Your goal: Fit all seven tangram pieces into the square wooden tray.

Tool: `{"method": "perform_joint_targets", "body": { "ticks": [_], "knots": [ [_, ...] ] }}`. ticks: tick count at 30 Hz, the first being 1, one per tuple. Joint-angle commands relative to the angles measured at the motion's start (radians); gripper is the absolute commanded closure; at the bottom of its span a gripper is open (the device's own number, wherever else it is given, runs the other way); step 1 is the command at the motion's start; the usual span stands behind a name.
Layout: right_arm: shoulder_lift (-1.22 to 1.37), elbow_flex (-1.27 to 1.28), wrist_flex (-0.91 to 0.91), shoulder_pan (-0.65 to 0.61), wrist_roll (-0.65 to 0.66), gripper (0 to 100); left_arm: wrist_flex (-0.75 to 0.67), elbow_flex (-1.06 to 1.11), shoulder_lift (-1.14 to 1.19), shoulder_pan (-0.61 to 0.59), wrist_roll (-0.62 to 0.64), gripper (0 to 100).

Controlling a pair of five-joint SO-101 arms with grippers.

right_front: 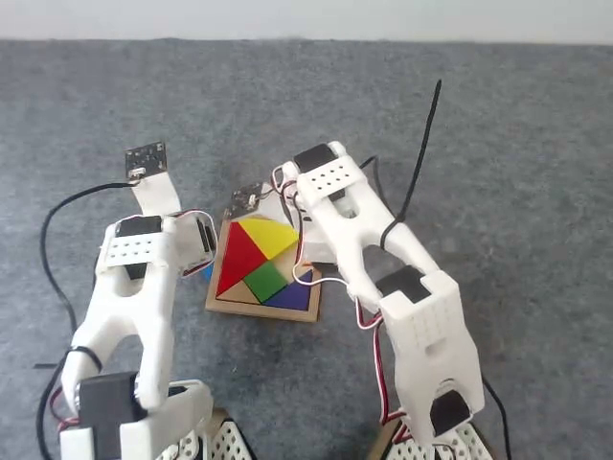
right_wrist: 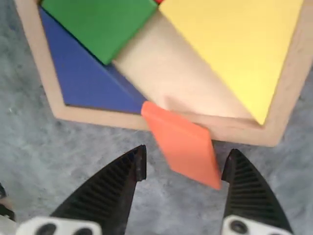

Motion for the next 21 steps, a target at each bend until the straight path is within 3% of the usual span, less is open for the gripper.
{"method": "perform_joint_targets", "body": {
  "ticks": [1, 5, 10, 21],
  "knots": [
    [-0.008, -0.023, -0.012, 0.018, 0.058, 73.2, -0.017, -0.007, -0.043, -0.009, -0.006, 87],
    [0.022, -0.028, -0.022, 0.021, 0.077, 76.0, -0.017, -0.007, -0.043, -0.009, -0.006, 87],
    [0.067, -0.077, -0.019, 0.024, 0.068, 98.9, -0.015, -0.007, -0.043, -0.008, -0.006, 87],
    [-0.012, -0.133, 0.012, 0.036, -0.155, 99.2, -0.015, -0.005, -0.043, -0.008, -0.006, 87]
  ]
}}
